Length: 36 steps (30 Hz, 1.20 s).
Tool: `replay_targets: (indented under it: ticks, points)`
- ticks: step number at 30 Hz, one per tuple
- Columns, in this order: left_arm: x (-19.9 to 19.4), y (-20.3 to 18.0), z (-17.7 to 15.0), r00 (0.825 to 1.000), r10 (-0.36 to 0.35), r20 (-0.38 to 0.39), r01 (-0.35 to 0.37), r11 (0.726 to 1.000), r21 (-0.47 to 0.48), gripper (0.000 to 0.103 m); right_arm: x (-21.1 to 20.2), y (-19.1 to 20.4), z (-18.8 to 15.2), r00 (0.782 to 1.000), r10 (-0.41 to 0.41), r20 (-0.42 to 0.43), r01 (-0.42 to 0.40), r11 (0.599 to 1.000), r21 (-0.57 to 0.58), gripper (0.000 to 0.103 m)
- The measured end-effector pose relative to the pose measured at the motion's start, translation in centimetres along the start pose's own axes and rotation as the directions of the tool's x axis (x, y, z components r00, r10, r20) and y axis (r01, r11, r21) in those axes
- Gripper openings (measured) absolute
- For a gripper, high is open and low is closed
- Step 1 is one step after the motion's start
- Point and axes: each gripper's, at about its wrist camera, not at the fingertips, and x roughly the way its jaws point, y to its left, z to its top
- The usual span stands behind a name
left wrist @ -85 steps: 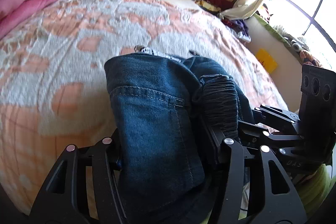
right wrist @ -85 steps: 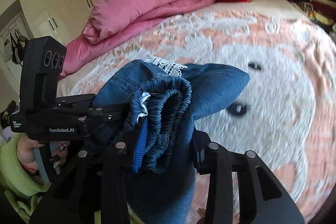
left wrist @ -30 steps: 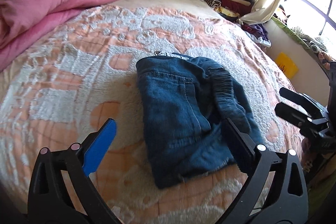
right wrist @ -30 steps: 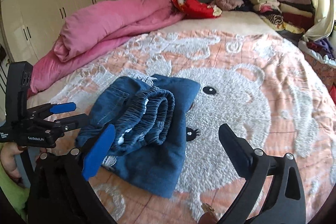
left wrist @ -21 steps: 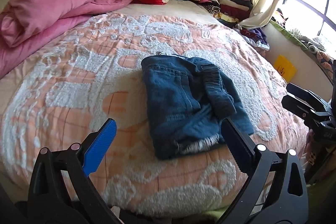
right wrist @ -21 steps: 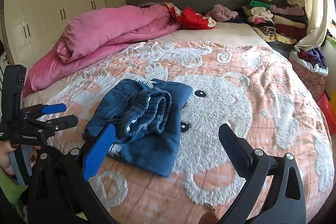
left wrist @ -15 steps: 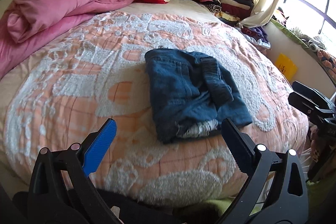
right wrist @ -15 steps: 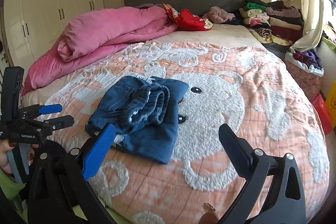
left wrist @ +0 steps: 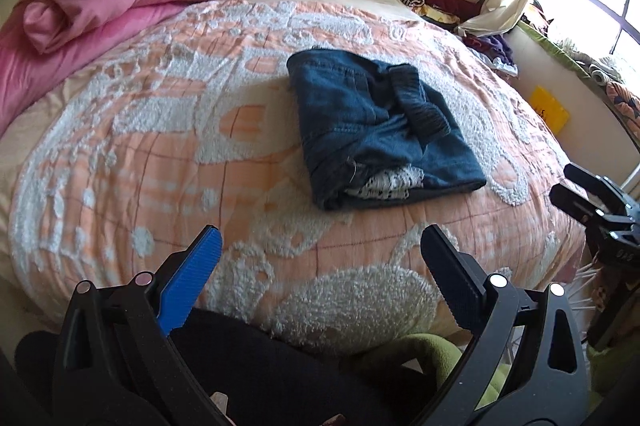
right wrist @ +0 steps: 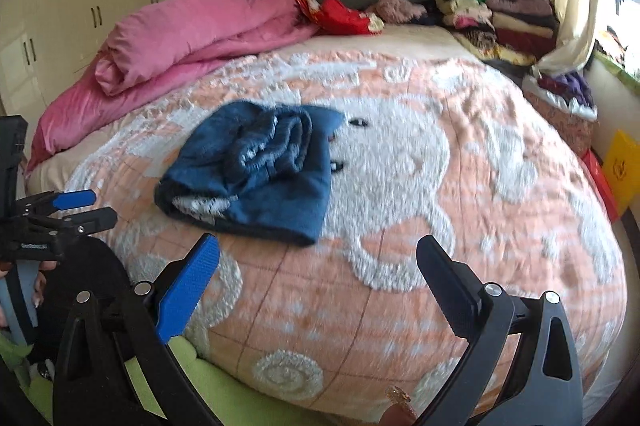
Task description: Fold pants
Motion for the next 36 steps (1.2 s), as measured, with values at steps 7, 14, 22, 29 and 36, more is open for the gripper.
replay_targets:
  ticks: [7, 14, 22, 29, 36]
  points:
    - [0.33, 0.22, -0.16, 1.0, 0.008, -0.008, -0.008, 1.0, -0.009, 0.093, 0.52, 0.21, 0.01, 1.0, -0.006, -0.007, 0.006, 1.0, 0.0, 0.098]
    - [0.37, 0.23, -0.16, 1.0, 0.017, -0.012, -0.017, 1.0, -0.011, 0.093, 0.19, 0.05, 0.13, 1.0, -0.004, -0.004, 0.004, 1.0, 0.002, 0.098]
    - [0.37, 0.08, -0.18, 0.999, 0.034, -0.02, -0.034, 0.999, -0.009, 0.093, 0.02, 0.19, 0.18, 1.0, 0.0, -0.01, 0.0, 1.0, -0.009, 0.098]
    - [0.23, 0.07, -0.09, 0.999, 0.033, -0.016, -0.033, 0.999, -0.008, 0.093, -0.21, 0.29, 0.19, 1.0, -0.003, -0.003, 0.003, 1.0, -0.007, 0.098]
    - [-0.14, 0.03, 0.13, 0.999, 0.031, -0.011, -0.032, 0.999, -0.008, 0.093, -0.34, 0.31, 0.12, 1.0, -0.007, -0.007, 0.007, 1.0, -0.009, 0.098]
